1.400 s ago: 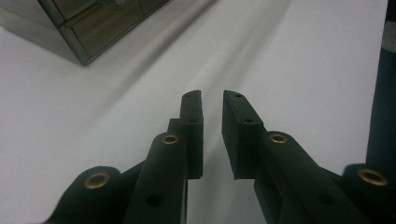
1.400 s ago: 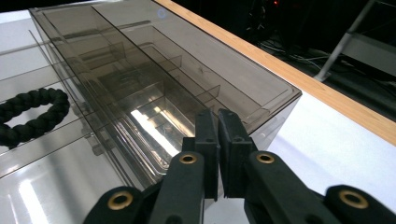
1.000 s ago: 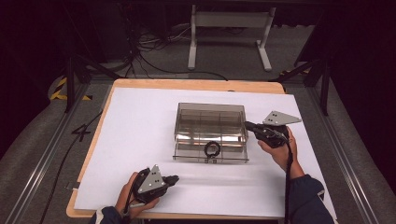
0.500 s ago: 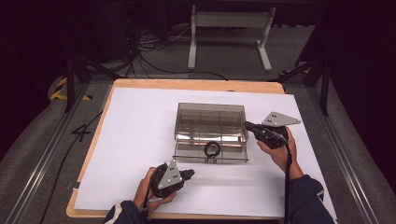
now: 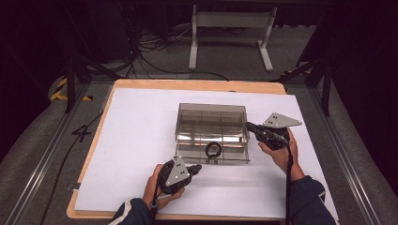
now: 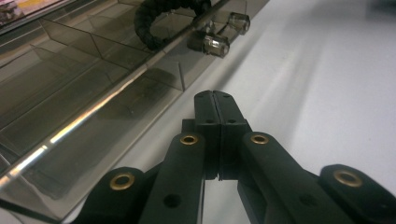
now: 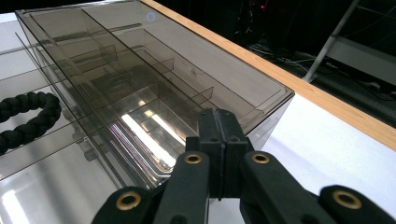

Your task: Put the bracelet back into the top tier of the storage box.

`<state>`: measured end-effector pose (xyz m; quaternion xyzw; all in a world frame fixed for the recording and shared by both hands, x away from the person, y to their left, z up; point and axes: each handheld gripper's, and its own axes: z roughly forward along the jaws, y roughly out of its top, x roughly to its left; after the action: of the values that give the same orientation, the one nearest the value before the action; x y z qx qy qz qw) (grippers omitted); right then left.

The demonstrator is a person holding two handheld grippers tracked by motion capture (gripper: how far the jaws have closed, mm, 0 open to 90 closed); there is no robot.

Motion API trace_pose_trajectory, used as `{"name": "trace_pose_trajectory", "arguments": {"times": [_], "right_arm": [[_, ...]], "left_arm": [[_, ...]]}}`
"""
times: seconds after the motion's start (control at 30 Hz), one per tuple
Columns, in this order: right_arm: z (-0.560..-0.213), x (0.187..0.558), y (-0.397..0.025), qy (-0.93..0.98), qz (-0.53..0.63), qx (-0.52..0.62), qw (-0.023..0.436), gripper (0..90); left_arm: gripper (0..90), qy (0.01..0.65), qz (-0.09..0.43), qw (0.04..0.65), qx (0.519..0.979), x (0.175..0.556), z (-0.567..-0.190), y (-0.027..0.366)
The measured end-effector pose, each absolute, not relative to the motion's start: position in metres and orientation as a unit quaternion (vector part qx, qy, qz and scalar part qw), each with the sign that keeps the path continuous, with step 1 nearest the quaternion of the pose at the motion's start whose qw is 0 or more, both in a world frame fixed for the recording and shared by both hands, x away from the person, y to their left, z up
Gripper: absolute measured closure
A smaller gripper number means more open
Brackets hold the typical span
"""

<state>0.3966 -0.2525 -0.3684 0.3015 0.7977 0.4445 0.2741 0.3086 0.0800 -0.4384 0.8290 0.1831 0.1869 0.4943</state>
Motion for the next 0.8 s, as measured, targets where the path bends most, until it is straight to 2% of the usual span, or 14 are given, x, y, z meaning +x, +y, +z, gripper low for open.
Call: {"name": "trace_pose_trajectory", "arguments": {"times": [0.4, 0.8], "right_arm": [[-0.369, 0.395, -0.253, 0.798, 0.448, 0.298, 0.272, 90.0], [-0.370, 0.390, -0.252, 0.797, 0.448, 0.296, 0.276, 90.0]], "left_arm": [[89.8, 0.178, 0.212, 0.505, 0.818, 0.310, -0.440, 0.067], [89.7, 0.178, 0.211, 0.506, 0.817, 0.313, -0.437, 0.066]]}}
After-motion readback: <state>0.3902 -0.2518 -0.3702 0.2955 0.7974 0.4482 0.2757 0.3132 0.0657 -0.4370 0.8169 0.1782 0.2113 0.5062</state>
